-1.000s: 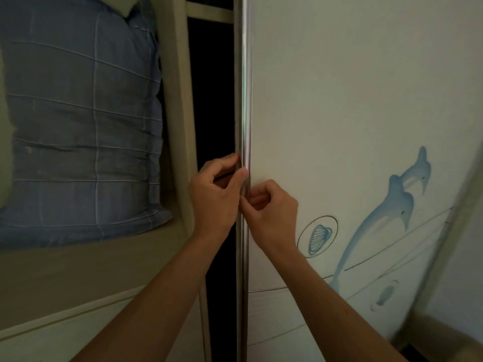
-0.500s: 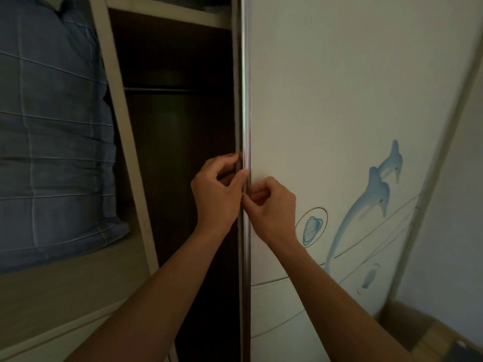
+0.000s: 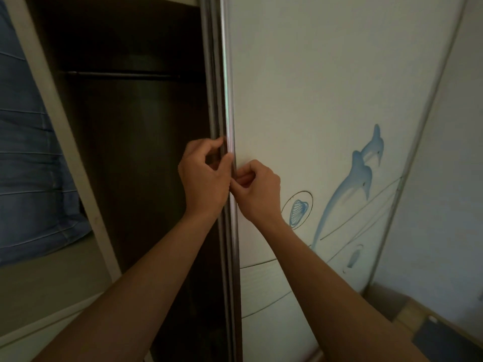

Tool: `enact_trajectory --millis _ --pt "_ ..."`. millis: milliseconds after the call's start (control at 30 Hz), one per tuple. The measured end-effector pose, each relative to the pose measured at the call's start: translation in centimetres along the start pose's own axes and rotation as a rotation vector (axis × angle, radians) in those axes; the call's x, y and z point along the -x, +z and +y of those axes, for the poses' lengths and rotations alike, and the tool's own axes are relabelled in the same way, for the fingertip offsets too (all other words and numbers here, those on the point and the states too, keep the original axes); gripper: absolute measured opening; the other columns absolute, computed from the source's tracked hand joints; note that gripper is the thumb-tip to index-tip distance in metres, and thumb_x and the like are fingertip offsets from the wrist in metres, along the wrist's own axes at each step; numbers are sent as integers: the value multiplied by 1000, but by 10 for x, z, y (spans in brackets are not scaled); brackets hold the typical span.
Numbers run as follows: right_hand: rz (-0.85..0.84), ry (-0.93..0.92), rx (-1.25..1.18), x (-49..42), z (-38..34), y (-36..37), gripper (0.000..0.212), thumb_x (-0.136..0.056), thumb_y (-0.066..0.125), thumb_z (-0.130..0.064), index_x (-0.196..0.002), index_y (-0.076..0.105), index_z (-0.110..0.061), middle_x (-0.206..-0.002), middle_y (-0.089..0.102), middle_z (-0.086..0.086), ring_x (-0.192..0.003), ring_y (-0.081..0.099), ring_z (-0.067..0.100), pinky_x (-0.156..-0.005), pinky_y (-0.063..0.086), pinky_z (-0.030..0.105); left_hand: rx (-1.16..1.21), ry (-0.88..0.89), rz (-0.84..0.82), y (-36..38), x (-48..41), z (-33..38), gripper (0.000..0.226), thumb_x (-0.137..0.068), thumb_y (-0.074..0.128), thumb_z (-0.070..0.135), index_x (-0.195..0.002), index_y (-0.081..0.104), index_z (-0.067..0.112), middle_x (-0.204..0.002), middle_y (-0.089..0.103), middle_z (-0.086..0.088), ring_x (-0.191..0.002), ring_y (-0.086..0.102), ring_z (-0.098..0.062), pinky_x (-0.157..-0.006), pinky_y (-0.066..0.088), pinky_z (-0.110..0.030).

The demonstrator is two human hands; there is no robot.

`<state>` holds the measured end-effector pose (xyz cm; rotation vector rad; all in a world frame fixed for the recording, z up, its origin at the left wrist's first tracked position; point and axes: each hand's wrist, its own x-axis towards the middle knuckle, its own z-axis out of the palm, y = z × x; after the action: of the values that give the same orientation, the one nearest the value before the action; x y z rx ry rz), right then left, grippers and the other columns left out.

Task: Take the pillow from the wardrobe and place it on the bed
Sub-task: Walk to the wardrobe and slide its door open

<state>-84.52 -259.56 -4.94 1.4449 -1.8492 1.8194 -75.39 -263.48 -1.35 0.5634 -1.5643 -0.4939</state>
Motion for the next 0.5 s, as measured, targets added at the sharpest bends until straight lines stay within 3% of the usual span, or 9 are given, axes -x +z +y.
enact_trajectory --millis 100,333,500 --pt "16 -16 -1 1 0 2 20 -80 76 -33 -78 57 -28 -63 58 -18 -61 61 -4 -58 49 9 -136 11 23 1 3 -1 31 -83 71 22 -114 67 20 -112 48 7 -107 52 -14 -93 50 -35" --pt "-30 35 -58 -2 1 -3 21 -78 80 -29 -79 60 -24 -67 61 -15 -59 59 -4 -56 45 7 -55 -41 -23 0 4 2 33 -85 69 20 -118 65 20 -116 51 4 -104 57 -12 -93 53 -35" --pt "-62 50 -128 0 0 -8 19 -78 80 -31 -82 63 -23 -68 64 -14 -67 62 -7 -58 46 5 -22 -69 -101 -5 7 -3 38 -89 65 24 -127 60 27 -129 51 2 -114 55 -11 -95 54 -32"
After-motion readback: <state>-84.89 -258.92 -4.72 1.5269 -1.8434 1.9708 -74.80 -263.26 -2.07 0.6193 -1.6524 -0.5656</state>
